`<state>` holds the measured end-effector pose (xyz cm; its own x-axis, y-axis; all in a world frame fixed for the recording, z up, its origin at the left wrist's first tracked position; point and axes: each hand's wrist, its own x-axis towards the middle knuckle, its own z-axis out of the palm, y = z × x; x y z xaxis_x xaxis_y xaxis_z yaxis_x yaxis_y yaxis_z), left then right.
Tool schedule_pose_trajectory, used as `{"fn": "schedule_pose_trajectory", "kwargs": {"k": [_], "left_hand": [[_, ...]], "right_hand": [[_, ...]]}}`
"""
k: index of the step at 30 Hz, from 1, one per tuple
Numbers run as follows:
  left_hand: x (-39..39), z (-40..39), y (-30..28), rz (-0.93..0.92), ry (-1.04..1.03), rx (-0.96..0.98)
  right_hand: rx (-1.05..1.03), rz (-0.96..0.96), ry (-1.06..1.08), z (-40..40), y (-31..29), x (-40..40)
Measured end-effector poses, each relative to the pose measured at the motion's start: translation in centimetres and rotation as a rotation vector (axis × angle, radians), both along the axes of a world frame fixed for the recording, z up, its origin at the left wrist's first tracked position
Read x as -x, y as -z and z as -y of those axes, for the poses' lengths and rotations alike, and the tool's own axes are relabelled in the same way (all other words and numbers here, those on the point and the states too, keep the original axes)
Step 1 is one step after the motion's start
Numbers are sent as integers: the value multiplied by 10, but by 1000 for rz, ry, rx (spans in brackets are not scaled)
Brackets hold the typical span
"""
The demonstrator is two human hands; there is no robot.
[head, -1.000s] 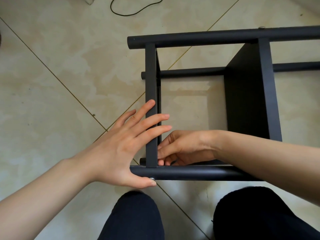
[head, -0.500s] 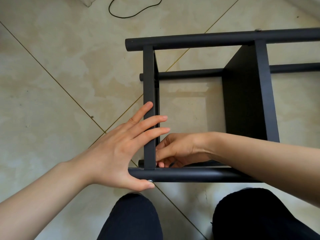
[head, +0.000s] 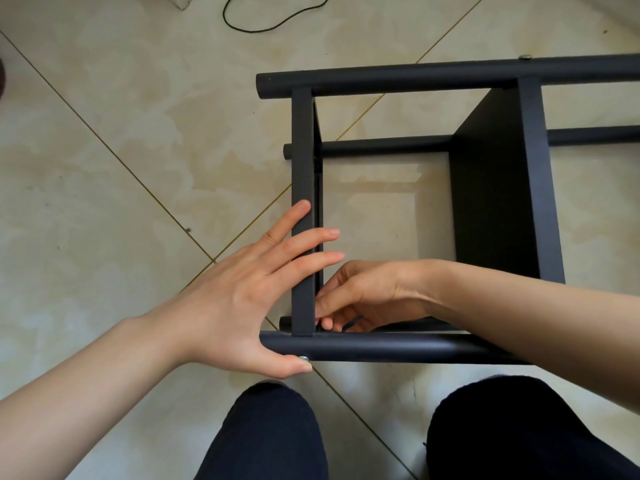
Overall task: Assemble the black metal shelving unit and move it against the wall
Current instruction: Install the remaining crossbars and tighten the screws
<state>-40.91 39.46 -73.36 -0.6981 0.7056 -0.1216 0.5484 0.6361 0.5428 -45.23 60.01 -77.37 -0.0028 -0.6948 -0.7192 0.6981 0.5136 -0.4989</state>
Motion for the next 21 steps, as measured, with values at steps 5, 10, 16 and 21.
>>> {"fn": "schedule_pose_trajectory", "kwargs": {"k": [5, 10, 16, 21], "left_hand": [[0, 0, 0, -5, 2, -2], [0, 0, 0, -5, -1, 2], [0, 0, 2, -13, 3, -2], [0, 0, 3, -26, 7, 0]], "right_hand": [[-19, 7, 19, 3, 1, -4], [8, 40, 36, 2, -1, -2], [16, 22, 10, 1, -2, -1], [14, 18, 40, 5, -1, -5]]}}
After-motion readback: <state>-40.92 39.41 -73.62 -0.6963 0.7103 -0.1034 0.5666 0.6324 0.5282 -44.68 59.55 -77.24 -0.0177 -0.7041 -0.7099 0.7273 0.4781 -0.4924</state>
